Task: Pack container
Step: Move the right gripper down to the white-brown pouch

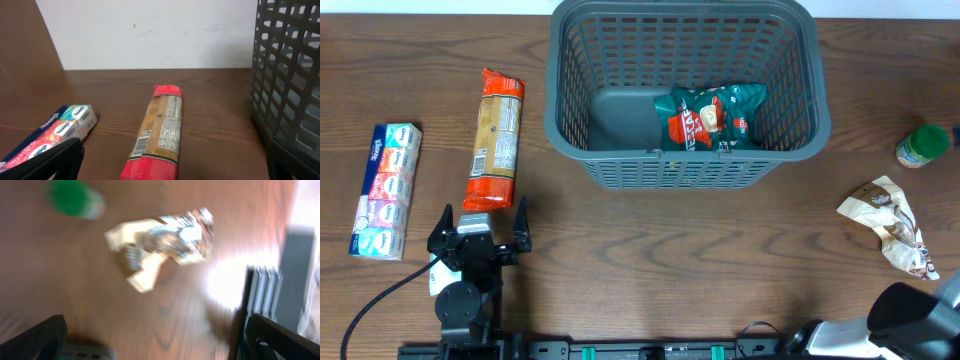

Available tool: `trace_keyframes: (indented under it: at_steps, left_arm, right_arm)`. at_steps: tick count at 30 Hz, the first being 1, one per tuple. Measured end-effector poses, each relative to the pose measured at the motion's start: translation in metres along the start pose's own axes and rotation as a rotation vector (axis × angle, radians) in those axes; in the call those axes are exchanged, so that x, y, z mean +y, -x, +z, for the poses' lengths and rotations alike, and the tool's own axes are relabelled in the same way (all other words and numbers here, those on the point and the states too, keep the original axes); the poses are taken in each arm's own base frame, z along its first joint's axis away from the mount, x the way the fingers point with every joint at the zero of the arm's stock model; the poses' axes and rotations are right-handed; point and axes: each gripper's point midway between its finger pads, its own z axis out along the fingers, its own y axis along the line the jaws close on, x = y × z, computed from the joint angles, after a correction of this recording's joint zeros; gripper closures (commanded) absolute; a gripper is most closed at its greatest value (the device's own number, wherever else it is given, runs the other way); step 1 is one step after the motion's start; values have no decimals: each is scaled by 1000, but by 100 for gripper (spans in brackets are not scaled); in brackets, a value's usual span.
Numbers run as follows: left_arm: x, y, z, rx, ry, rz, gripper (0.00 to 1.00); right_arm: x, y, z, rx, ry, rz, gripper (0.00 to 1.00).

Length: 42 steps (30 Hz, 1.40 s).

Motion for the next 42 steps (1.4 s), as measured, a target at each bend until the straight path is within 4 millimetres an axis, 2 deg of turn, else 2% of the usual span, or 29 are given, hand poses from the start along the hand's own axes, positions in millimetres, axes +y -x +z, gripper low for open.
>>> trace_keyframes:
  at_steps: [4, 7, 10, 13, 19, 26, 37, 42]
  left_arm:
    - [0, 0, 0, 0, 0, 0, 1]
    - [0, 0, 0, 0, 0, 0, 1]
    - [0, 0, 0, 0, 0, 0, 2]
    - [0, 0, 0, 0, 0, 0, 1]
    - [0, 0, 0, 0, 0, 0, 1]
    - [0, 0, 0, 0, 0, 0, 1]
    - [0, 0, 0, 0, 0, 0, 1]
    - [0, 0, 0, 0, 0, 0, 1]
  right_arm:
    - [-25, -17, 47, 108, -151, 195, 1]
    - [-30, -27, 80, 137, -197, 285, 7]
    - [-30, -33, 104, 143, -214, 352, 6]
    - [-40, -42, 120, 141, -277, 432, 3]
    - [-51, -29, 123, 21, -329, 585, 1]
    - [-50, -8, 125, -98, -305, 656, 1]
    - [-50, -5, 125, -115, -301, 664, 1]
    - [-52, -2, 124, -147, -306, 730, 1]
